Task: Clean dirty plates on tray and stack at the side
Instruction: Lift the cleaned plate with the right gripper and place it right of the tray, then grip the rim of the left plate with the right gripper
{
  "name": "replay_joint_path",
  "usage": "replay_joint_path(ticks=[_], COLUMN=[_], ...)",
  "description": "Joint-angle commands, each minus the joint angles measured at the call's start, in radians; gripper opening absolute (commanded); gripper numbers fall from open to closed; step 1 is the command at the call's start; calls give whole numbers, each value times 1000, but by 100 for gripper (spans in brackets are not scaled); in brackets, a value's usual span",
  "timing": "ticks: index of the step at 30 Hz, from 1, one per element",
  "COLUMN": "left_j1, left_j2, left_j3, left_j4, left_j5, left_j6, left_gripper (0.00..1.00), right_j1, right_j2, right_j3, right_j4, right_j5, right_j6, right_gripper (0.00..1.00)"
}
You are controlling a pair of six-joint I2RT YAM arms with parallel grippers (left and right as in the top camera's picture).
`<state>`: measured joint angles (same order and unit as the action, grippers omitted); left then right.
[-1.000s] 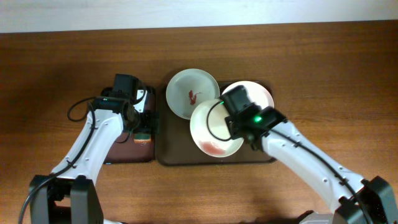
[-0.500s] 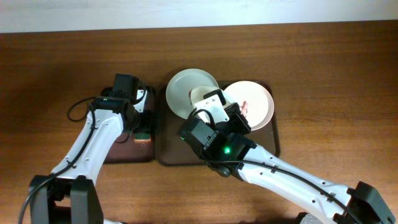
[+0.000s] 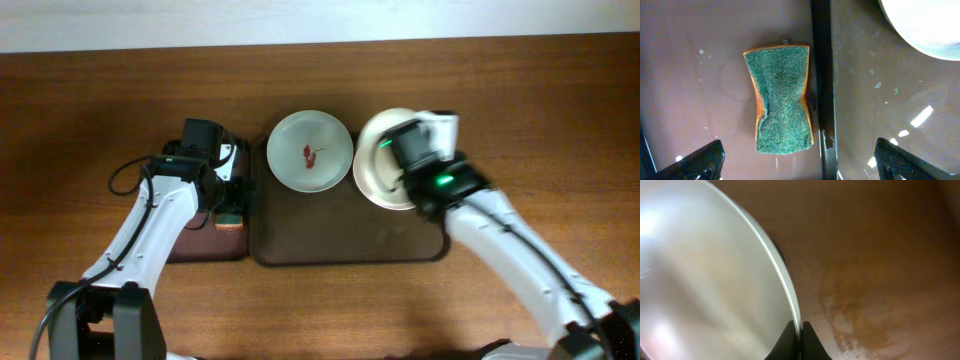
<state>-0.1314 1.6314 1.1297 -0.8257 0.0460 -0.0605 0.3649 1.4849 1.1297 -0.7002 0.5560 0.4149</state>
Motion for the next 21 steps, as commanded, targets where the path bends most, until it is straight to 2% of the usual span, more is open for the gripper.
replay_joint_path(ticks=[1,2,6,9,13,14,15,16,17,19,21], left_j1=[3,3,3,3,3,3,3,3,3,3,3], left_j2=[-12,-12,-12,-12,-12,-12,-12,-12,-12,-12,-12], left_j3=[14,14,14,14,14,14,14,14,14,14,14], left_j4=[1,2,2,2,2,2,2,2,2,2,2], left_j5=[11,11,11,11,11,11,11,11,11,11,11], left_j6=[-3,-3,-3,-3,-3,-3,-3,-3,-3,-3,-3], left_gripper=[94,94,94,94,94,94,94,94,94,95,95], right_j1=[-301,-449,-724,-837,-858,-857,-856,-856,-856,-847,-805], right_j2=[-36,-24,24,91,137,138,138,138,137,137,137], right_j3=[20,19,19,19,19,19,19,19,19,19,23], right_j4=[-30,-64,-120,-126,-122,-117,-114,-115,-114,-85,-76], right_j5=[-399,-487,-519,-529,-540,-550,-567,-609,-667,-902,-1047], right_j6=[39,39,35,35,35,35,35,35,26,-89,-175], right_gripper=[4,4,4,4,4,12,49,61,63,63,63])
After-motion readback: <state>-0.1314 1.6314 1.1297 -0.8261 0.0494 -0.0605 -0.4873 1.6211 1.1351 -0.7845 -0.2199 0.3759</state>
